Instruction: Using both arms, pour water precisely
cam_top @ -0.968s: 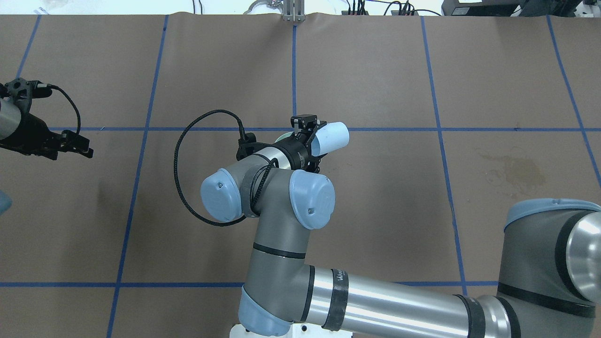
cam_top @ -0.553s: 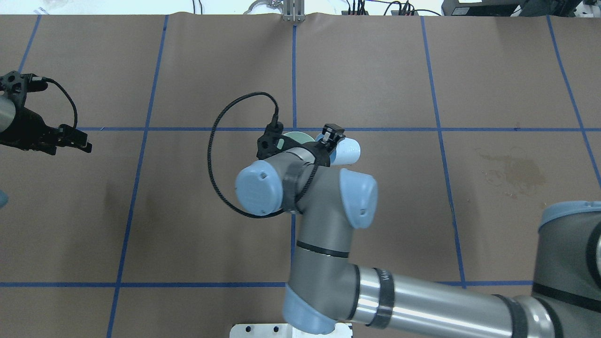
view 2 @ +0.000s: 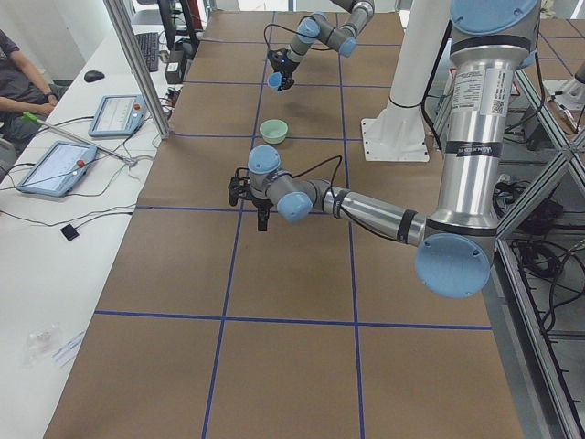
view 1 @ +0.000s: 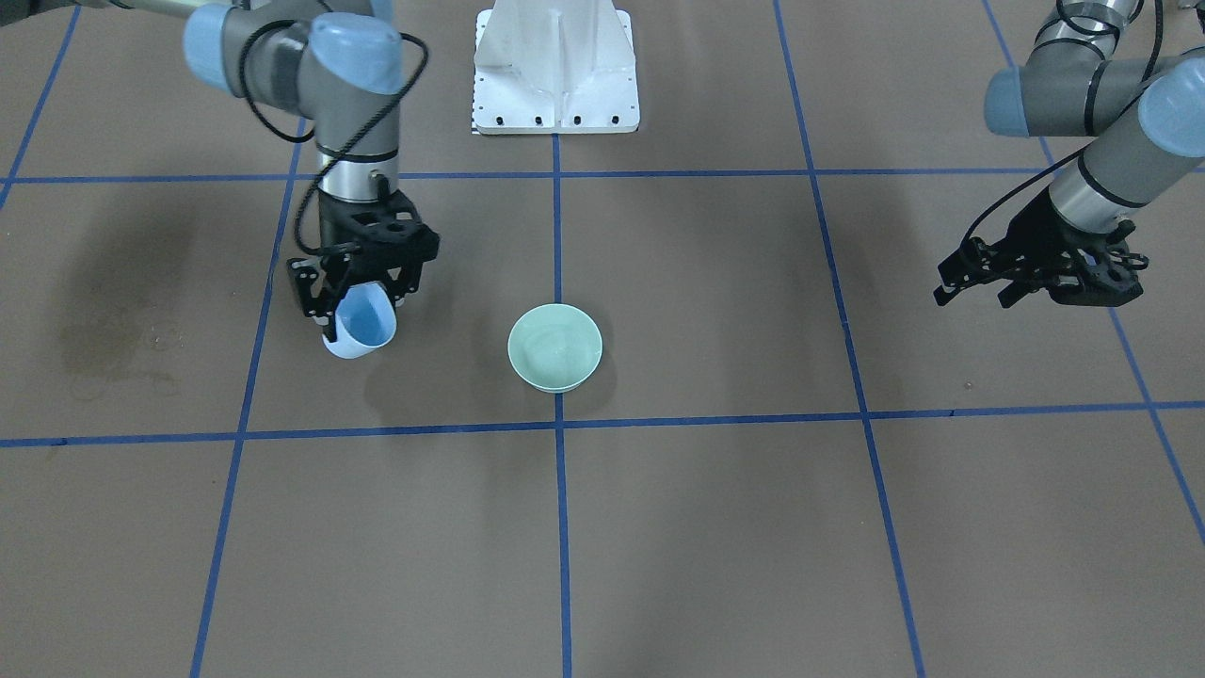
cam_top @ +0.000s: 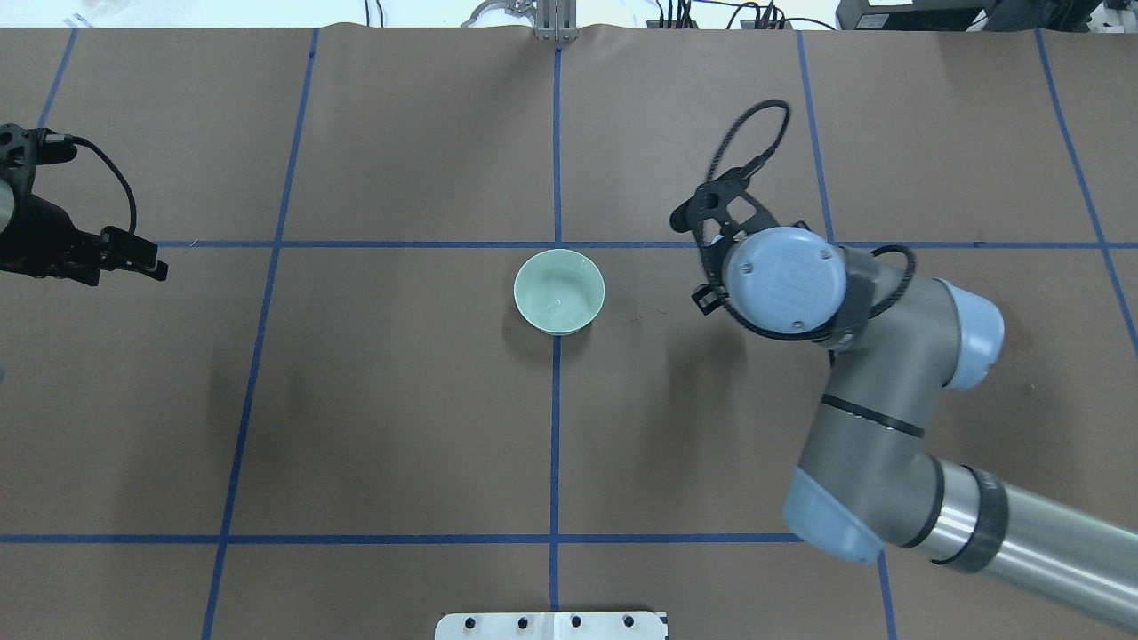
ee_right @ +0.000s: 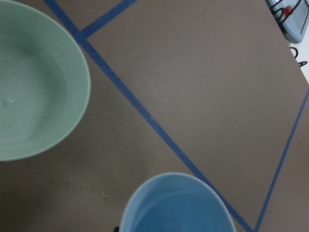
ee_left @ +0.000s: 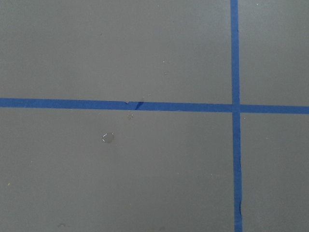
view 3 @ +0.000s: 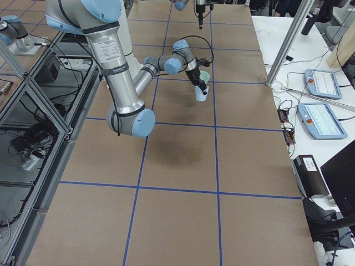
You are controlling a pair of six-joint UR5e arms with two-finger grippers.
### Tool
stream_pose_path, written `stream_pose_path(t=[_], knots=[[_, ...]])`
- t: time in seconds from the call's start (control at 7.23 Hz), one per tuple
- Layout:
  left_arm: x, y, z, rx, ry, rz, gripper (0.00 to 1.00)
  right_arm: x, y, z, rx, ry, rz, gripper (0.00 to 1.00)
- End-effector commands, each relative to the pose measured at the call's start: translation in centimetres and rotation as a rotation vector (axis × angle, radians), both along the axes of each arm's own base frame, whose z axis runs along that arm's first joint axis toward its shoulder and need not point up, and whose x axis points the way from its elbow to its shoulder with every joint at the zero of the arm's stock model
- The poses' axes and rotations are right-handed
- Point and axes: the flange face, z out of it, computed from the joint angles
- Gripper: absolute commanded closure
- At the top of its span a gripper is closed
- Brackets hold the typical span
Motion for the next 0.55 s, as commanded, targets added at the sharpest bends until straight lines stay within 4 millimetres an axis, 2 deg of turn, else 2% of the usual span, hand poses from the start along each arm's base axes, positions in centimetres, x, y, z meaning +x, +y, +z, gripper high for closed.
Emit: stream_pose_path(t=[0.0,0.14,0.28,0.42], knots=[[-0.3,0.4,0.0,-0.004,0.001,-0.005,0.0,10.9,1.7,9.9,-0.086,-0.148,0.029,0.52],[-0.3,0.4,0.0,-0.005,0.002,-0.006,0.0,16.0,3.1,14.5,-0.058,-0.212,0.051,0.52],[-0.5,0.7,-0.1,-0.004,0.002,-0.006,0.0,18.8,4.4,17.2,-0.005,-0.272,0.067,0.52],[-0.5,0.7,0.1,-0.008,0.0,-0.006,0.0,20.2,4.8,19.6,-0.007,-0.271,0.085,0.52]])
